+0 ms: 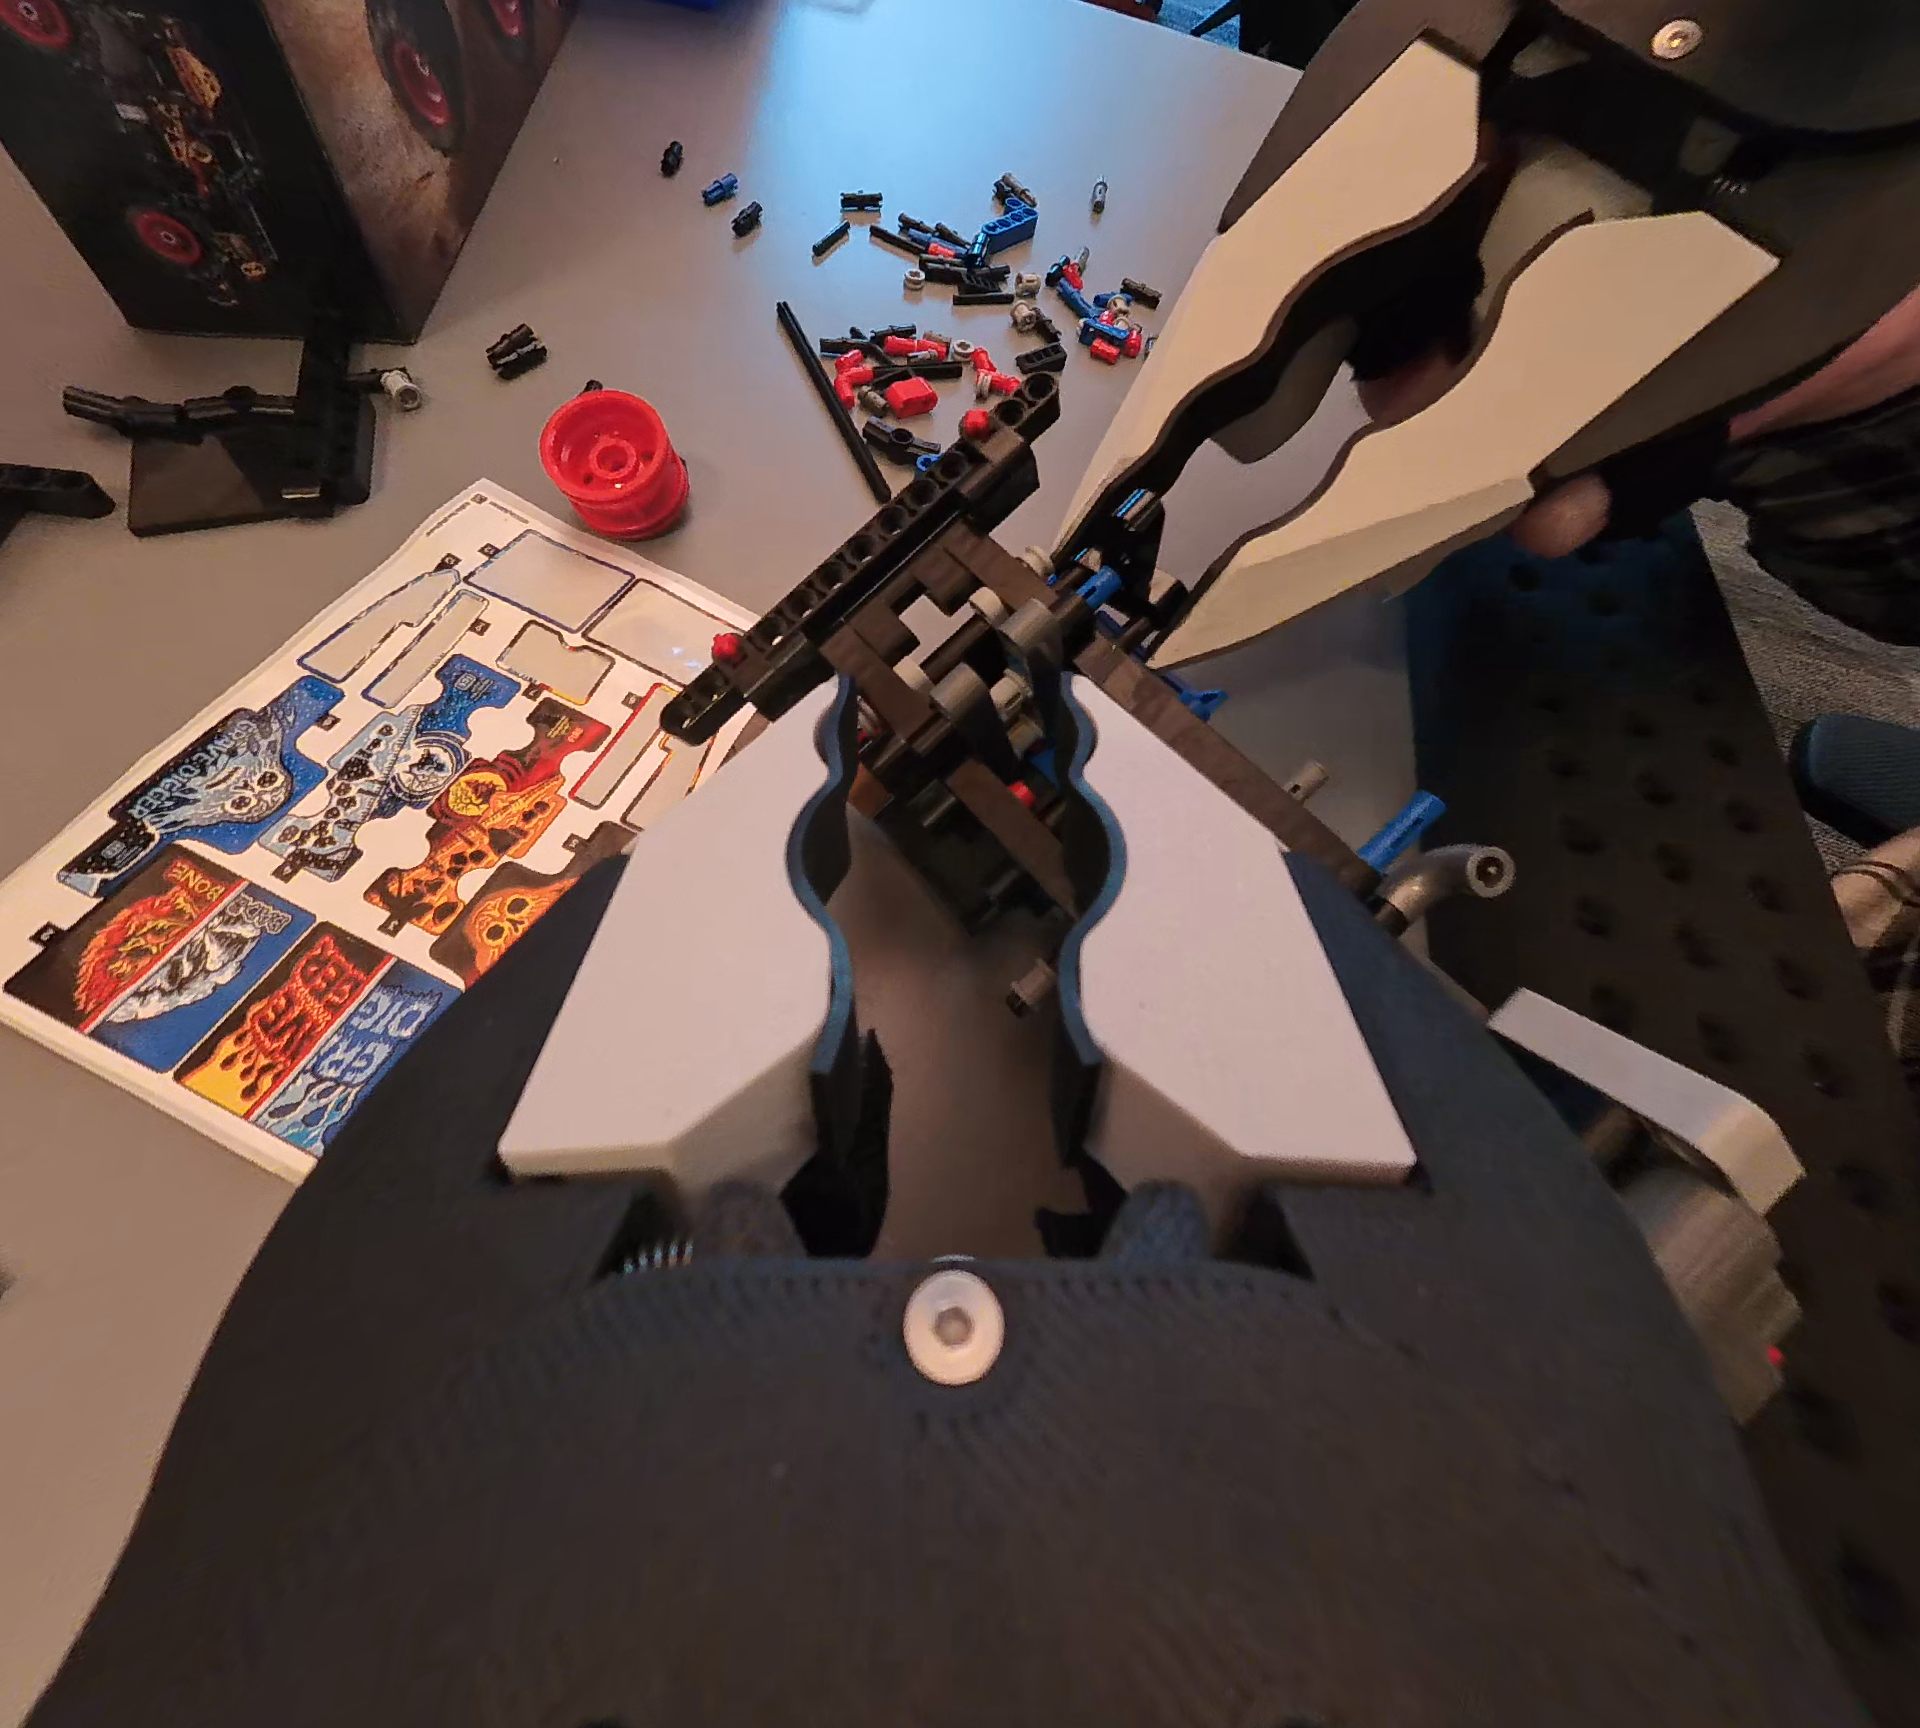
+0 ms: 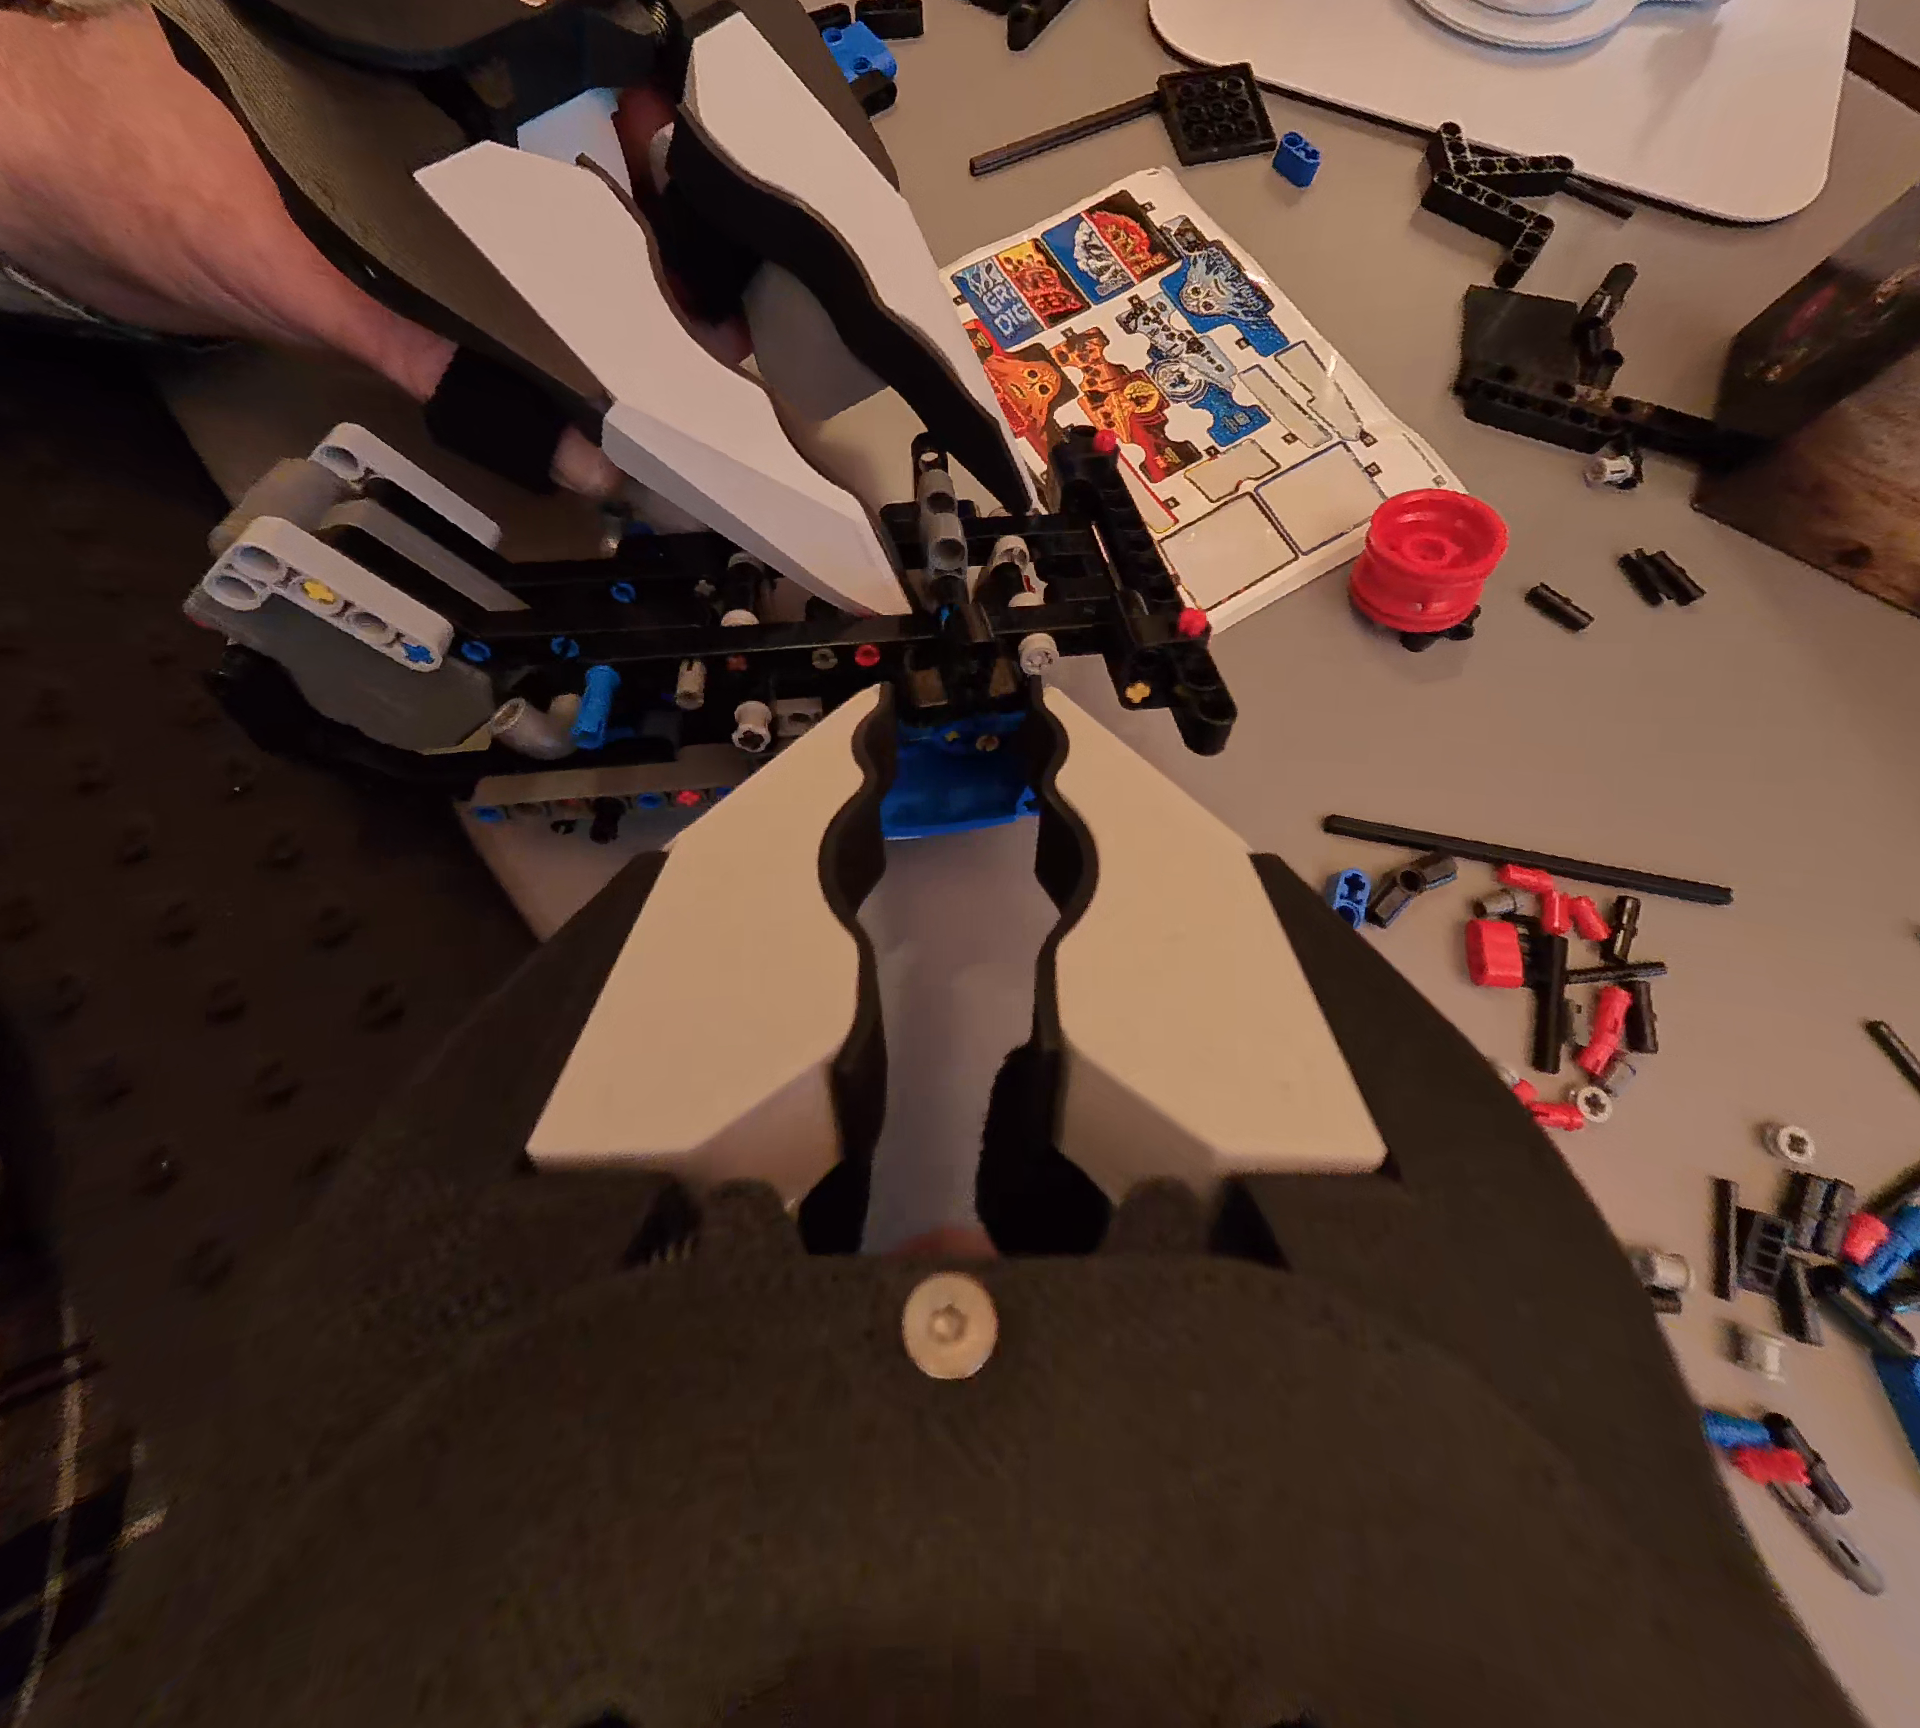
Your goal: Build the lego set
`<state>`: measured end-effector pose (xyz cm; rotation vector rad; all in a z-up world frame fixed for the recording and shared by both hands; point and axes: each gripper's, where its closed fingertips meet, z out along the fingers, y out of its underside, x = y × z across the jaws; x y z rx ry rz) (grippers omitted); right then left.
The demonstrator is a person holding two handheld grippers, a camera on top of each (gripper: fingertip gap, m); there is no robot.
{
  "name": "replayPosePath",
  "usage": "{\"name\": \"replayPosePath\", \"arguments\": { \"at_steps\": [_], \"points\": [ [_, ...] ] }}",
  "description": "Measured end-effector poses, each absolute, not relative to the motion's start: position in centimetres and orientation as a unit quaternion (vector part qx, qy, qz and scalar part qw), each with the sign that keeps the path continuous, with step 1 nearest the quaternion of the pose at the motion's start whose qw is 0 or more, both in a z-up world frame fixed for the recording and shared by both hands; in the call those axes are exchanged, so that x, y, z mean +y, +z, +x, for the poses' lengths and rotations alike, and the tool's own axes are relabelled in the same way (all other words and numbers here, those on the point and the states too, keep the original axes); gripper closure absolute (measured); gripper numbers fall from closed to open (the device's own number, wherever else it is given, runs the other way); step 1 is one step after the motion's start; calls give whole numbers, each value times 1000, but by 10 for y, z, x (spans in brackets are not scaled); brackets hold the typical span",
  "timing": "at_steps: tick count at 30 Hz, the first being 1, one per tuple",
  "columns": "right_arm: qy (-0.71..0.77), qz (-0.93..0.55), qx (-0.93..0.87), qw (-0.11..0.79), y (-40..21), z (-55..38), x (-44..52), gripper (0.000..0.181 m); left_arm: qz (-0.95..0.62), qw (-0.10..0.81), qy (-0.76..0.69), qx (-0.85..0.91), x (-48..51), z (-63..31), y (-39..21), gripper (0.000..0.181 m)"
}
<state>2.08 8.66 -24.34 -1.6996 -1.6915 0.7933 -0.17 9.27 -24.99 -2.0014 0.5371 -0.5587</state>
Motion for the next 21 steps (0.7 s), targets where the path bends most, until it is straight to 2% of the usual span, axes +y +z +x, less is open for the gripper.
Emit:
{"name": "replayPosePath", "arguments": {
  "at_steps": [21],
  "points": [
    [188,-623,-688,322,-244,20,90,161,-820,484,-218,215,95,-2,-250,147]
  ]
}}
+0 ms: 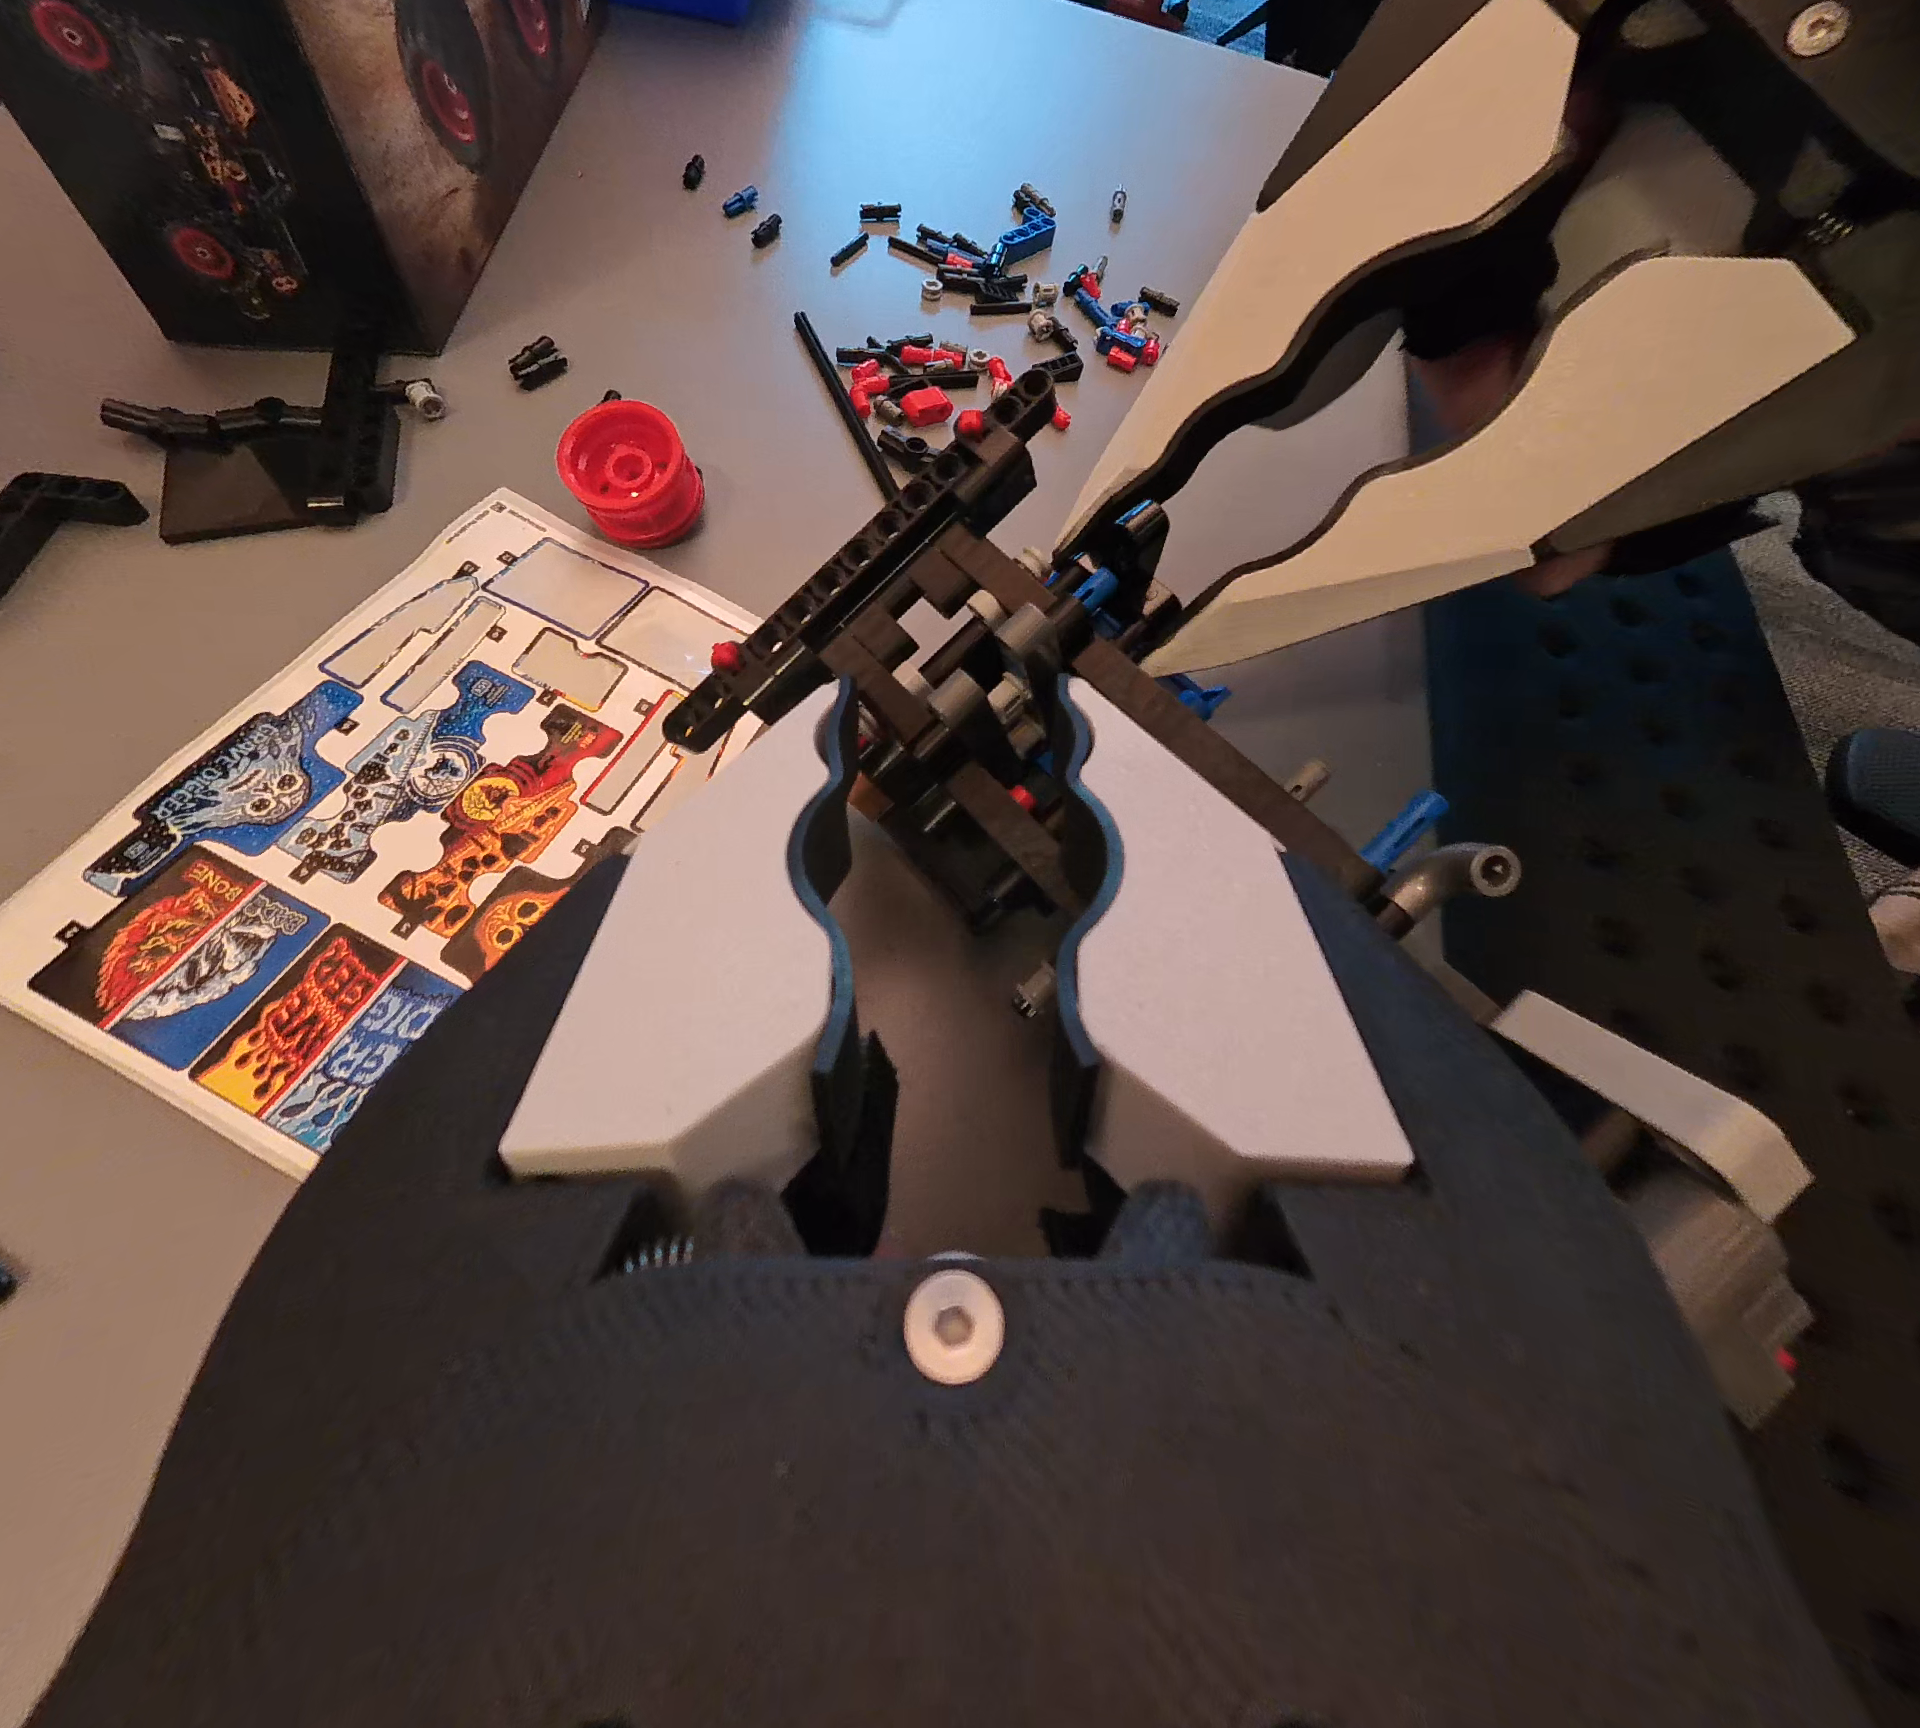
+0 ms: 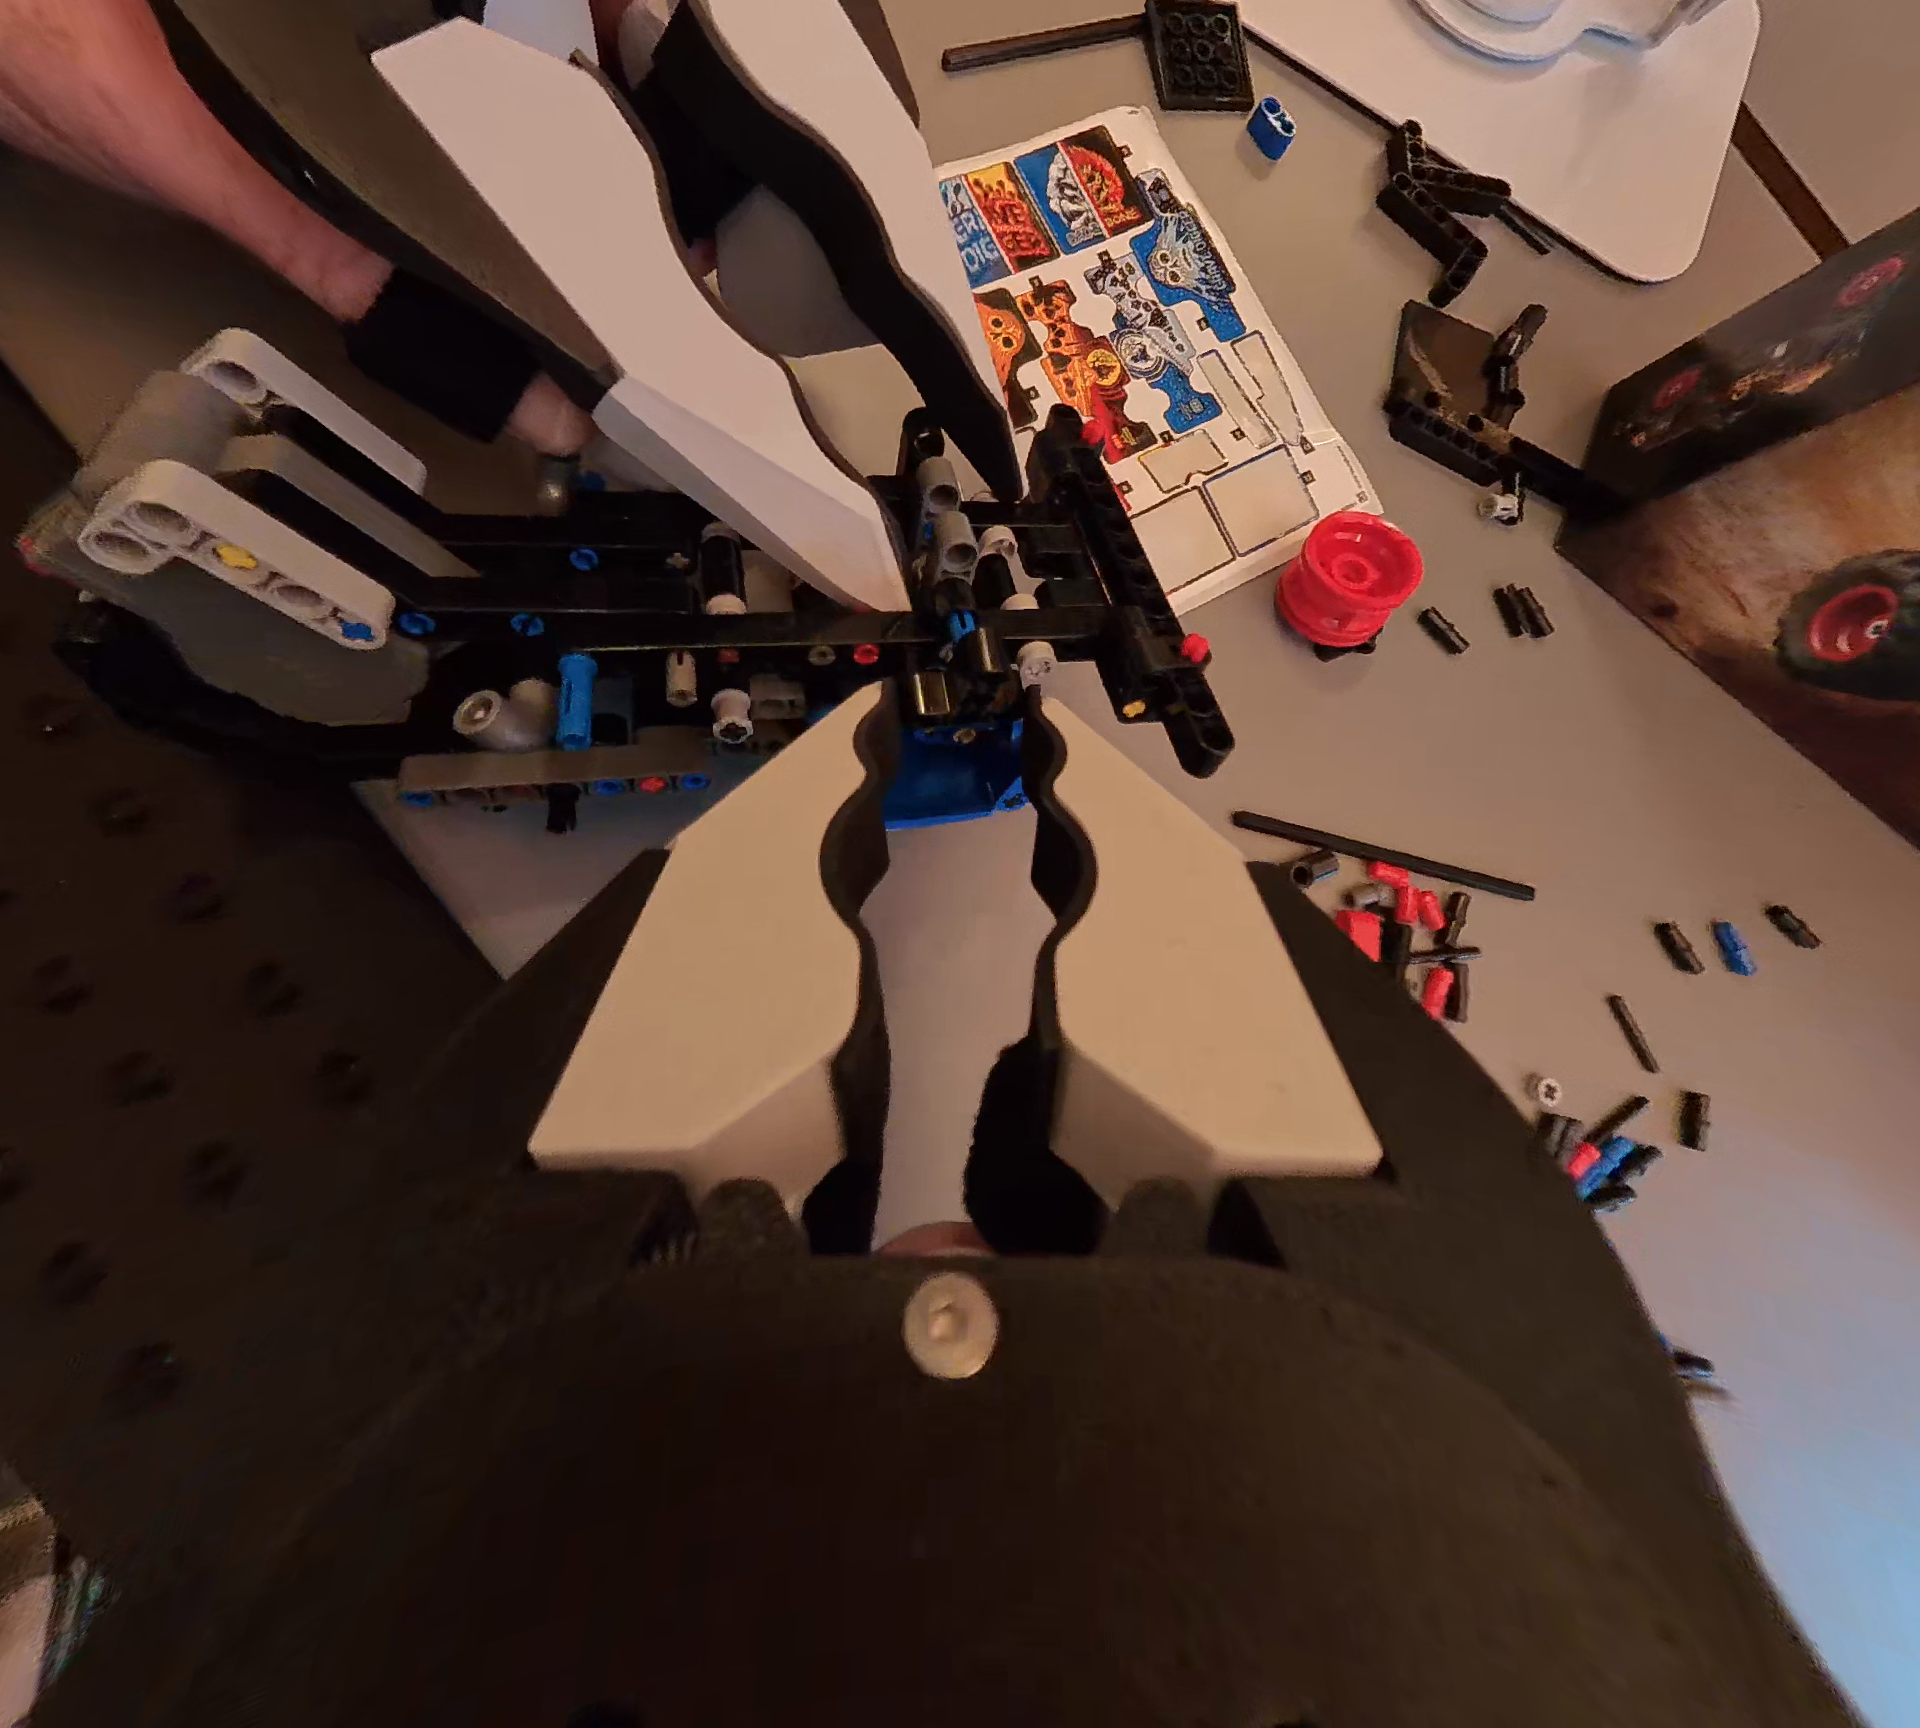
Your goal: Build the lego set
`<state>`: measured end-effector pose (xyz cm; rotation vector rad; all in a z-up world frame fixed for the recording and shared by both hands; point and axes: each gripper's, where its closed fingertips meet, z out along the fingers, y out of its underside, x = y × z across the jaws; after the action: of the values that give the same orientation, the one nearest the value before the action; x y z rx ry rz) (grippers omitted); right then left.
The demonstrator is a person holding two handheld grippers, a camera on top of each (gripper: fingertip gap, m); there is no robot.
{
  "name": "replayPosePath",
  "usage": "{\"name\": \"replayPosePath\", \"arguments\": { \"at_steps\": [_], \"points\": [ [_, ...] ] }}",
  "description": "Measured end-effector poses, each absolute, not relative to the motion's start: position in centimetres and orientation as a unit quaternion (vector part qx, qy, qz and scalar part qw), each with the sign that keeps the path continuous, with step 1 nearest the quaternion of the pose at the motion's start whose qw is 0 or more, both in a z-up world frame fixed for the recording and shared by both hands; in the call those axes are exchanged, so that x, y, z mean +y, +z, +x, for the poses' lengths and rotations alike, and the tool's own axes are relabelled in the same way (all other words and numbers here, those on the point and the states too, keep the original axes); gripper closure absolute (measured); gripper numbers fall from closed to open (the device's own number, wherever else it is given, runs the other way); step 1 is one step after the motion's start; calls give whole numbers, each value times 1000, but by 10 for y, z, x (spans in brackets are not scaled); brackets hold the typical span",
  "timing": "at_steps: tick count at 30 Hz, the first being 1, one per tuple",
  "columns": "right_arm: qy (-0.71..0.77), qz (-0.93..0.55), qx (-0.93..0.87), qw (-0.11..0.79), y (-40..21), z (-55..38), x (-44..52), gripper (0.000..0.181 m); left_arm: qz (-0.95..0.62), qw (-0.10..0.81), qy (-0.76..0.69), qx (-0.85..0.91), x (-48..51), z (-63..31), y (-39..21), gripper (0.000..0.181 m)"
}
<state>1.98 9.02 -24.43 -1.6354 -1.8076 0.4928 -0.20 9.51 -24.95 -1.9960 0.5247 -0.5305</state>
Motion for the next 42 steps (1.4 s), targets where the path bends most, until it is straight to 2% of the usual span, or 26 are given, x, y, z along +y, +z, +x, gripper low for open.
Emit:
{"name": "replayPosePath", "arguments": {
  "at_steps": [7,17,32,42],
  "points": [
    [169,-606,-714,309,-244,18,92,161,-820,487,-212,214,96,-3,-249,147],
    [291,-609,-674,301,-241,19,90,159,-816,489,-212,222,96,-2,-249,147],
    [173,-589,-739,278,-243,17,94,160,-810,500,-195,235,97,0,-246,154],
    [170,-581,-751,265,-244,16,95,160,-809,501,-188,241,97,0,-247,155]
  ]
}}
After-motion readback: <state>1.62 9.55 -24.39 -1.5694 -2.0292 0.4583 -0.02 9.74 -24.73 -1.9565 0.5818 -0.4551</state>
